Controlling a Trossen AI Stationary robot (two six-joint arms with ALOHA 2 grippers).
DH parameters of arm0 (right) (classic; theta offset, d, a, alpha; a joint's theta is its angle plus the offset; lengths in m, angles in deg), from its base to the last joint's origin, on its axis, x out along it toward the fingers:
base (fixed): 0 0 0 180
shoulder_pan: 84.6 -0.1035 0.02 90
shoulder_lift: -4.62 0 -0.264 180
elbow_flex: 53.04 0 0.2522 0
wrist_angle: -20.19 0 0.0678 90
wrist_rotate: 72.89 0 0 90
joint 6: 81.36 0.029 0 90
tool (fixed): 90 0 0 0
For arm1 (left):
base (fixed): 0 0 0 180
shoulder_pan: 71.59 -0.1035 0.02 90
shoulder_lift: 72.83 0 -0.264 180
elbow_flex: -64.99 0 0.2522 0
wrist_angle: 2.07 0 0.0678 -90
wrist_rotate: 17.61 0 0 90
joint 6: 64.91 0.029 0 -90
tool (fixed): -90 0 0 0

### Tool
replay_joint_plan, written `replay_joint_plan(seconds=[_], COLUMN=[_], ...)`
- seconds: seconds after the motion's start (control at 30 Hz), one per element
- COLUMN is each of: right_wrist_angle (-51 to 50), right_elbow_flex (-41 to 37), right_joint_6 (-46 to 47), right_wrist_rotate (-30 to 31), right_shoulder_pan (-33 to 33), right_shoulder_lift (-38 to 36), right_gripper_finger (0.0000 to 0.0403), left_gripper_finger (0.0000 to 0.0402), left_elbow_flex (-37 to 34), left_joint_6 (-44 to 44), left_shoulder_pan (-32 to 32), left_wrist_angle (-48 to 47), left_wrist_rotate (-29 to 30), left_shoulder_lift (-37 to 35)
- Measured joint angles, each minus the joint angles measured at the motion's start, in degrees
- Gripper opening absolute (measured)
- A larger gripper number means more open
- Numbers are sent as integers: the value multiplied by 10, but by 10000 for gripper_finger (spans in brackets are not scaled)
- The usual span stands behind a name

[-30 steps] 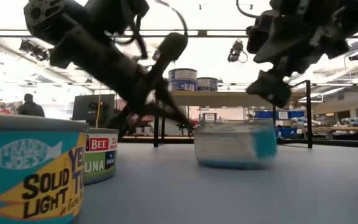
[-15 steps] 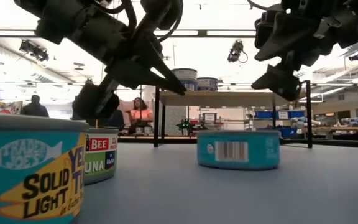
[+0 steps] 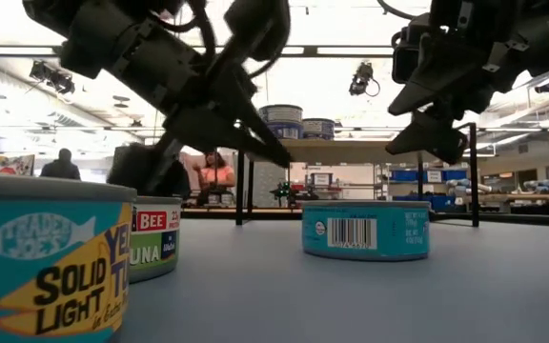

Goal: Stack canned seafood by type on shelf
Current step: Put the yellow blue tuna can on the shelf

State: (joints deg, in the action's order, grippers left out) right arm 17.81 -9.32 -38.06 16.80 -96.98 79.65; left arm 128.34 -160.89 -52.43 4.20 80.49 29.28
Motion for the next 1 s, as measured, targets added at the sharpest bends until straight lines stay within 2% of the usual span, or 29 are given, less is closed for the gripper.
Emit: replay_joint_plan(seconds=[0.13,0.4,0.7,0.83,1.0], right_wrist_angle=[6,0,-11,-21,-25], right_elbow_flex=[0,0,0,0,0], right_joint_6=[1,5,5,5,5], right_wrist_rotate=[5,4,3,5,6], right_shoulder_pan=[0,0,0,0,0], right_shoulder_lift=[3,8,8,8,8], right_gripper_finger=[236,235,232,232,229], left_gripper_finger=[0,0,0,0,0], left_elbow_flex=[24,36,36,36,37], left_joint_6=[9,-1,3,13,28], left_shoulder_pan=[0,-1,-1,-6,-12], left_wrist_angle=[26,19,-61,-49,17], left_wrist_rotate=[1,2,-8,-6,-3], left_shoulder_lift=[25,50,50,50,50])
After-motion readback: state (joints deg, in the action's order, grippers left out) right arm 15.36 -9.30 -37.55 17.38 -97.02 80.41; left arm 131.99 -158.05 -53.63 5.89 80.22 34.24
